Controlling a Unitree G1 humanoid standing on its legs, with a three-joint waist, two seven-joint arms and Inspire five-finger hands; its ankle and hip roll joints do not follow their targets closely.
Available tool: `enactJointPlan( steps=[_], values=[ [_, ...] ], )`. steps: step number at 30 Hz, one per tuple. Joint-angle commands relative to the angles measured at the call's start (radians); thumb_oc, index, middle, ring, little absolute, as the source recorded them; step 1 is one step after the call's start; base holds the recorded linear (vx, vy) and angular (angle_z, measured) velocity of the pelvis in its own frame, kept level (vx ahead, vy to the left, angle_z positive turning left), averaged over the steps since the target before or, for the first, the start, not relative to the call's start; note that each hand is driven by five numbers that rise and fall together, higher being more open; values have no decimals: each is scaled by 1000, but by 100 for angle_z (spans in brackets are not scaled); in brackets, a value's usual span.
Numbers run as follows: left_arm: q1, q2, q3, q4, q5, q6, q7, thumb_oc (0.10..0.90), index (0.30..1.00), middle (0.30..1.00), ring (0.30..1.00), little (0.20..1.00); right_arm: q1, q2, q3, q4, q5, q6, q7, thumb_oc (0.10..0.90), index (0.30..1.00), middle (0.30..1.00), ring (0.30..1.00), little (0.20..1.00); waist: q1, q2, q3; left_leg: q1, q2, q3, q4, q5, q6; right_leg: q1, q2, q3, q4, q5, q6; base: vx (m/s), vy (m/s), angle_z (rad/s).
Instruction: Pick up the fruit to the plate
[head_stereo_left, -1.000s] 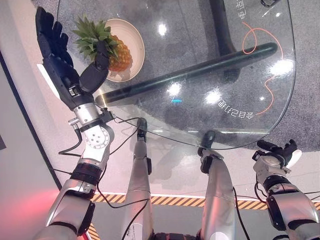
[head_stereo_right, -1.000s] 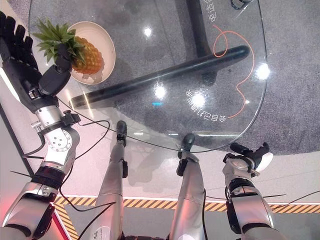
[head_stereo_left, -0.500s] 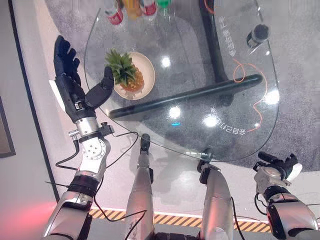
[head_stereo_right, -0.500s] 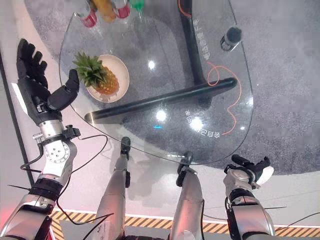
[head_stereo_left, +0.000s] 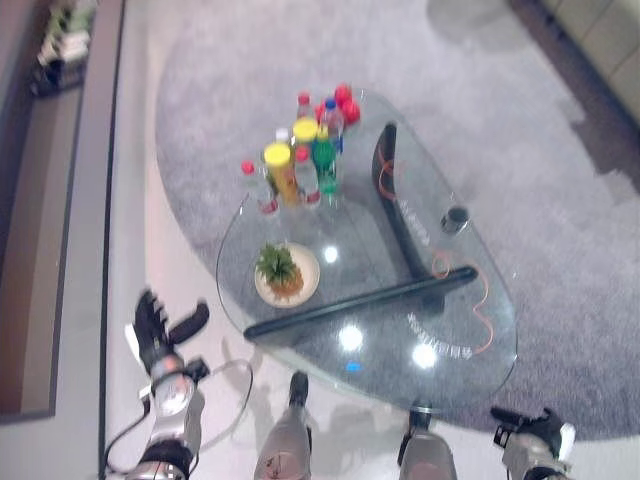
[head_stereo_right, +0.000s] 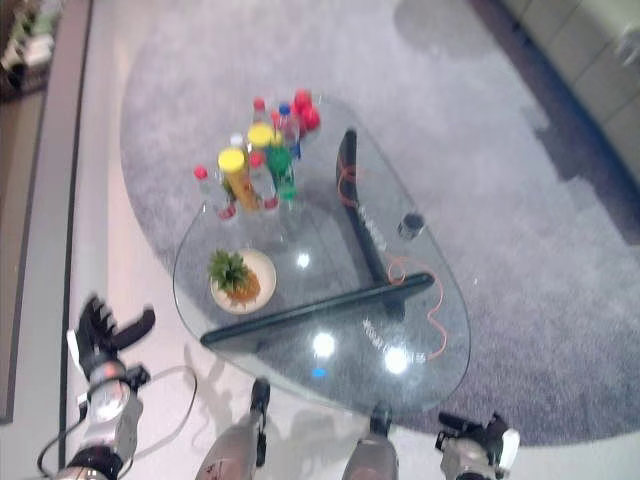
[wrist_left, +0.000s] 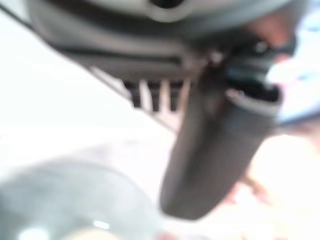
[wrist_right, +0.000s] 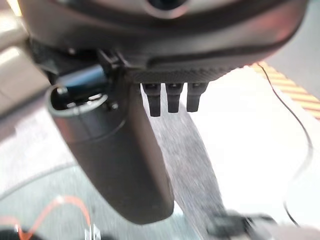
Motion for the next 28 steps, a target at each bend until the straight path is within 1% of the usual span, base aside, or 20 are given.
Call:
enactJointPlan(
  steps=[1, 2, 3, 6, 7, 8, 9, 11, 12, 14, 16, 17, 20, 24, 28],
  values=[
    [-50, 19, 38, 104, 112, 23, -145, 800, 900, 900, 900, 900, 38, -30, 24, 41, -103, 60, 173, 800, 900, 900, 900, 900, -21, -27, -73, 52, 30, 42, -1, -28, -14, -2, 36, 41, -8, 110, -47, 203, 49, -9],
    [-44, 15, 28, 137, 132, 45, -173, 800, 900, 900, 900, 900, 41, -31, 27, 53, -105, 77, 194, 800, 900, 900, 900, 900, -24, -25, -84, 65, 35, 49, -7, -30, -16, 11, 35, 37, -16, 112, -46, 165, 47, -13],
    [-40, 13, 22, 155, 138, 52, -182, 800, 900, 900, 900, 900, 43, -32, 27, 61, -107, 84, 204, 800, 900, 900, 900, 900, -25, -24, -90, 73, 37, 52, -10, -31, -17, 20, 35, 35, -19, 111, -45, 138, 51, -11],
    [-19, 11, -8, 250, 216, 130, -276, 800, 900, 900, 900, 900, 46, -29, 30, 110, -145, 117, 278, 800, 900, 900, 900, 900, -34, -16, -120, 109, 42, 69, -20, -42, -19, 55, 34, 26, -28, 103, -42, 131, 59, -5],
    [-15, 10, -14, 271, 231, 135, -293, 800, 900, 900, 900, 900, 46, -28, 32, 119, -155, 119, 289, 800, 900, 900, 900, 900, -36, -15, -124, 115, 42, 71, -20, -45, -18, 61, 35, 26, -29, 101, -41, 99, 52, -7],
    [-9, 12, -24, 295, 255, 172, -334, 800, 900, 900, 900, 900, 47, -26, 38, 127, -172, 124, 306, 800, 900, 900, 900, 900, -39, -12, -130, 121, 42, 74, -20, -48, -17, 67, 36, 27, -29, 98, -41, 110, 60, -8],
    [0, 8, -40, 325, 289, 238, -360, 800, 900, 900, 900, 900, 46, -21, 47, 137, -188, 135, 319, 800, 900, 900, 900, 900, -44, -9, -139, 131, 41, 77, -20, -53, -15, 75, 38, 29, -31, 95, -41, 109, 61, -10],
    [6, 6, -55, 354, 339, 320, -375, 800, 900, 900, 900, 900, 44, -20, 57, 144, -214, 148, 328, 800, 900, 900, 900, 900, -50, -8, -148, 140, 41, 81, -20, -58, -15, 83, 40, 33, -35, 94, -40, 77, 38, -11],
    [4, 4, -65, 373, 369, 357, -388, 800, 900, 900, 900, 900, 40, -19, 66, 148, -229, 157, 336, 800, 900, 900, 900, 900, -52, -8, -153, 144, 42, 84, -20, -60, -15, 88, 40, 33, -40, 95, -39, 59, 20, -5],
    [-1, -2, -87, 395, 406, 411, -415, 800, 900, 900, 900, 900, 33, -17, 82, 154, -255, 166, 342, 800, 900, 900, 900, 900, -57, -8, -161, 153, 43, 89, -20, -66, -14, 97, 39, 34, -53, 100, -37, 55, 12, -2],
    [-4, -7, -96, 405, 430, 428, -434, 800, 900, 900, 900, 900, 28, -14, 93, 157, -288, 176, 351, 800, 900, 900, 900, 900, -59, -8, -165, 158, 44, 93, -20, -69, -14, 101, 39, 35, -59, 103, -36, 38, 4, -3],
    [-10, -9, -113, 407, 448, 458, -470, 800, 900, 900, 900, 900, 22, -13, 109, 159, -326, 183, 358, 800, 900, 900, 900, 900, -62, -7, -170, 163, 46, 97, -20, -72, -14, 105, 38, 37, -67, 107, -35, 40, 3, -4],
    [-22, -10, -140, 406, 423, 491, -511, 800, 900, 900, 900, 900, 10, -15, 138, 159, -351, 208, 372, 800, 900, 900, 900, 900, -66, -5, -176, 171, 51, 105, -20, -75, -14, 109, 37, 37, -69, 108, -33, 27, 6, -6],
    [-31, -9, -138, 405, 406, 500, -517, 800, 900, 900, 900, 900, 4, -16, 145, 163, -355, 218, 379, 800, 900, 900, 900, 900, -66, -4, -181, 174, 56, 108, -20, -75, -16, 112, 36, 32, -69, 107, -33, 11, -2, -8],
    [-34, -12, -144, 401, 409, 493, -526, 800, 900, 900, 900, 900, 6, -10, 161, 164, -380, 234, 400, 800, 900, 900, 900, 900, -63, -3, -187, 174, 59, 106, -20, -74, -17, 113, 33, 26, -72, 110, -32, -3, -2, -3]
  ],
)
